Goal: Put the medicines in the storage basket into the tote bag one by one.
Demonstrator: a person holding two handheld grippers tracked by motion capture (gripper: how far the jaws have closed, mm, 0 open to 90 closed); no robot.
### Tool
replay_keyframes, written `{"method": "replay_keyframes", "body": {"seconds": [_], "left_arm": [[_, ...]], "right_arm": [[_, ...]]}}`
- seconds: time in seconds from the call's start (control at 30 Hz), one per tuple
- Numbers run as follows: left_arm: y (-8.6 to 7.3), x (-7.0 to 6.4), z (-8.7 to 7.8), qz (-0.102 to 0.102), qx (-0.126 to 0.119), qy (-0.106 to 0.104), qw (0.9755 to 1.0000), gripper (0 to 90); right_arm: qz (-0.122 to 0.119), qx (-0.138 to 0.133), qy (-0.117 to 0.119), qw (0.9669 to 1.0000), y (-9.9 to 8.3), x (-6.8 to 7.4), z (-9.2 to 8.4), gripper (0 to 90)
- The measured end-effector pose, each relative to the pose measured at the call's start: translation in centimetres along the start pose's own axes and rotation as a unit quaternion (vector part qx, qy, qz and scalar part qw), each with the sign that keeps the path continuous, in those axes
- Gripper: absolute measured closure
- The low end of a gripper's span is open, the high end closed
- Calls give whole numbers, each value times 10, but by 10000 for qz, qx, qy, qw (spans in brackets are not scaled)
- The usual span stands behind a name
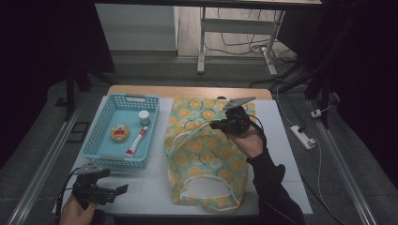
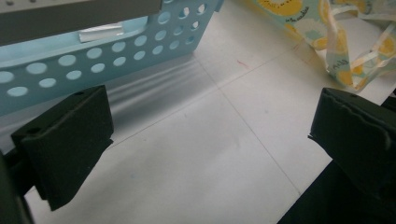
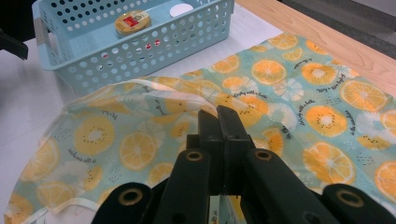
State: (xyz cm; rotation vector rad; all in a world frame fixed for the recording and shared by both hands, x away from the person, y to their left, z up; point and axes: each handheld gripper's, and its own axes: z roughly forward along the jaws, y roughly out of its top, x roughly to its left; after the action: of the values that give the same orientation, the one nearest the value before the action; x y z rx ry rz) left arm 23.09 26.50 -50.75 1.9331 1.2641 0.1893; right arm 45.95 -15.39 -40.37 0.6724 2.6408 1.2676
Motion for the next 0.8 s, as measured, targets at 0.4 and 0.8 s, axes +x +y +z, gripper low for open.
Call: {"method": "replay_keyframes", "body": {"seconds": [0.4, 0.8], "left_arm": [[11, 0, -12, 135, -254, 24, 9996, 1], [32, 7, -11, 163, -264, 11, 9995, 1]], "right_arm": [[-9, 37, 3, 10000, -1, -1, 1, 900], [-42, 14, 16, 10000, 1, 1, 0, 900]]}}
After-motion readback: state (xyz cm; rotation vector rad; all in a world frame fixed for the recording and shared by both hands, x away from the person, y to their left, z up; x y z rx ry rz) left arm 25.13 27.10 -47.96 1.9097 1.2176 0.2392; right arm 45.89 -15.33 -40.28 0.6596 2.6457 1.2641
